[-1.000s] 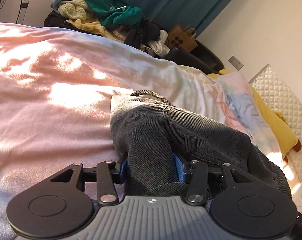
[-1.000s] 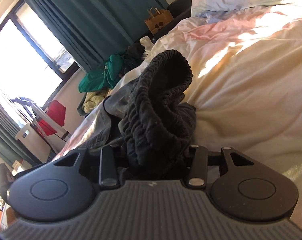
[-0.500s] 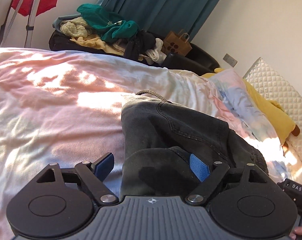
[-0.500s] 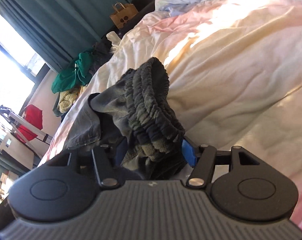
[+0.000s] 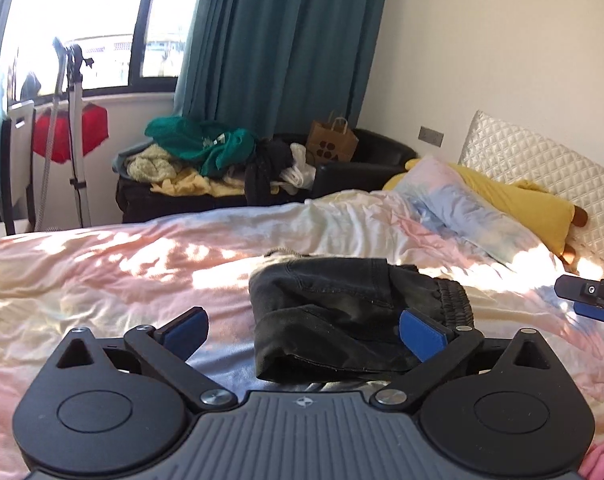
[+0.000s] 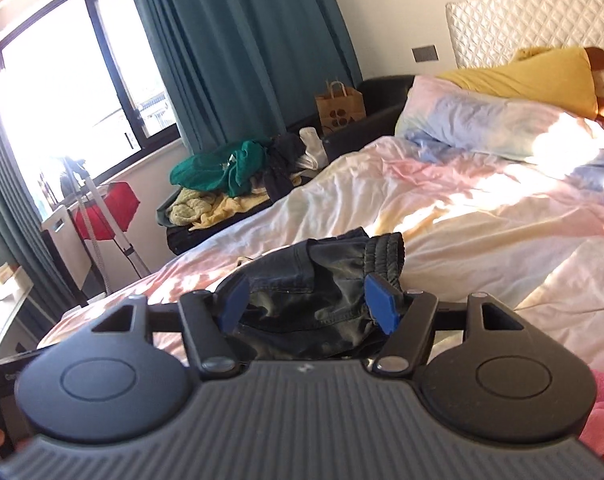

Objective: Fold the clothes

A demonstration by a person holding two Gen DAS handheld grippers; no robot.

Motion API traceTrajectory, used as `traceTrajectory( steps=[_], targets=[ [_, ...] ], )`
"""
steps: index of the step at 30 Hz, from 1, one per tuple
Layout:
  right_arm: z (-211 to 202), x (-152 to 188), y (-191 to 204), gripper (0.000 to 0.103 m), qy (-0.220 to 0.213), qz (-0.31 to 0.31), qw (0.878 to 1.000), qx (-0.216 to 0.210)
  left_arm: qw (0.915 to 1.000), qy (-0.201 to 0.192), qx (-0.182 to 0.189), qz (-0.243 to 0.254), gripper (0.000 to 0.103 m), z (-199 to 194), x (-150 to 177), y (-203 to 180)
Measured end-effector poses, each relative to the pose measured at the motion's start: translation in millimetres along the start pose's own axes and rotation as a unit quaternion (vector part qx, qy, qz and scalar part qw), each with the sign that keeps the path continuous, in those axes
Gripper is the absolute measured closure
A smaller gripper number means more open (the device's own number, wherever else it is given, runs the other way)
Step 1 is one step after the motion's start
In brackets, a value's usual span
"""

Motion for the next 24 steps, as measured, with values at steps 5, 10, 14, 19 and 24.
traceTrajectory(
  steps=[5,10,14,19,24],
  targets=[
    [-47,8,18,0.011,-0.043,-0.035,0.998,-0.007,0.9999,-0.015,-0.004,0.000,0.000,-51,11,-22],
    [-70,34,34,0.000,-0.060,-0.059,0.996,-0.005,0.9994,-0.029,-0.018,0.011,0.000,-88,37,-35],
    [-77,58,45,0.000,-0.075,-0.078,0.994,-0.008,0.9995,-0.027,-0.017,0.003,0.000,-100,58,-29],
    [-71,86,57,0.000,-0.086,-0.083,0.993,-0.007,0.9985,-0.026,-0.038,0.031,0.000,-104,76,-23],
    [-50,103,65,0.000,-0.085,-0.071,0.994,0.004,0.9977,-0.032,-0.044,0.040,0.000,-104,84,-13]
  ],
)
Point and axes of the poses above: each gripper's, at about its wrist camera, not at the fingertips, and z roughly the way its jaws point, y to its left, x to its underside, the point moved 2 cm from there along z, roughly the way its jaws point, and after that the axes turned 14 degrees about x, right-handed, at the moved point
